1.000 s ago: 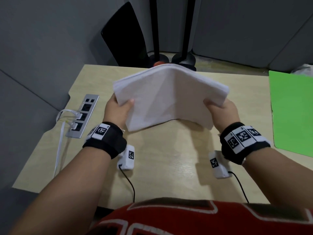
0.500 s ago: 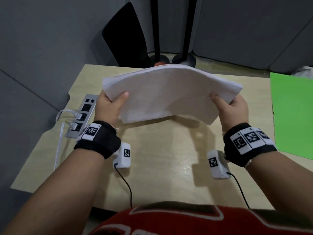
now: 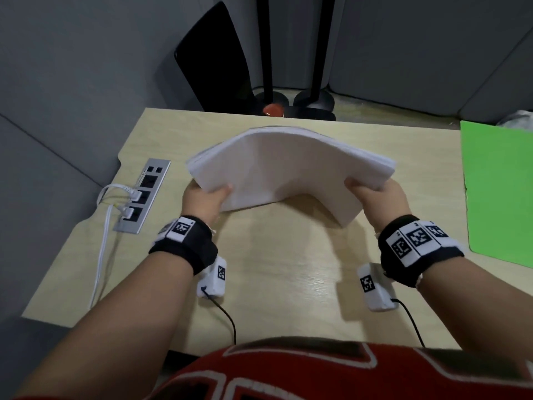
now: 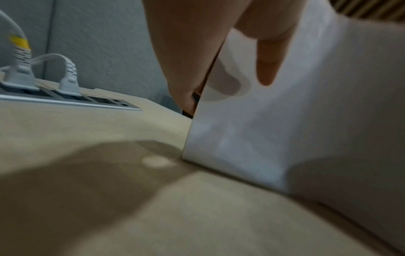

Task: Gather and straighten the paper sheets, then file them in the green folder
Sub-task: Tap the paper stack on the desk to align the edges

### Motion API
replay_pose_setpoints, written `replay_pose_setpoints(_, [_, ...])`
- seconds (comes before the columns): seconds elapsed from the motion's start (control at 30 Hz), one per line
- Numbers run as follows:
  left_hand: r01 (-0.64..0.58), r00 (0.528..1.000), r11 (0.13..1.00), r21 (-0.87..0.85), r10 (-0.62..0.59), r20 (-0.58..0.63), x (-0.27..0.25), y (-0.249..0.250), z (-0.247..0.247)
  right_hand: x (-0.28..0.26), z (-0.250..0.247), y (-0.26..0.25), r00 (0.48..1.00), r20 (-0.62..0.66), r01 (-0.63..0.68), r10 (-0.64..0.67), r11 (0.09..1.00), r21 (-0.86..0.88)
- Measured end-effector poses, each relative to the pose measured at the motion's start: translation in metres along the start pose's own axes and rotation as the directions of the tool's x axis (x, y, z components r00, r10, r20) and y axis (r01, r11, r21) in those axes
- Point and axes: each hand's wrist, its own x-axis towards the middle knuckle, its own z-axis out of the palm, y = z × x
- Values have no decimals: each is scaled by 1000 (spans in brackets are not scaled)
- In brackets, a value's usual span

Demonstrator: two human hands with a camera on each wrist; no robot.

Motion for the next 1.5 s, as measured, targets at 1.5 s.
replay_pose_setpoints(1.5, [-457, 887, 882, 110, 443, 130, -55, 101, 10, -39, 8, -78, 882, 98, 464, -461, 886, 0])
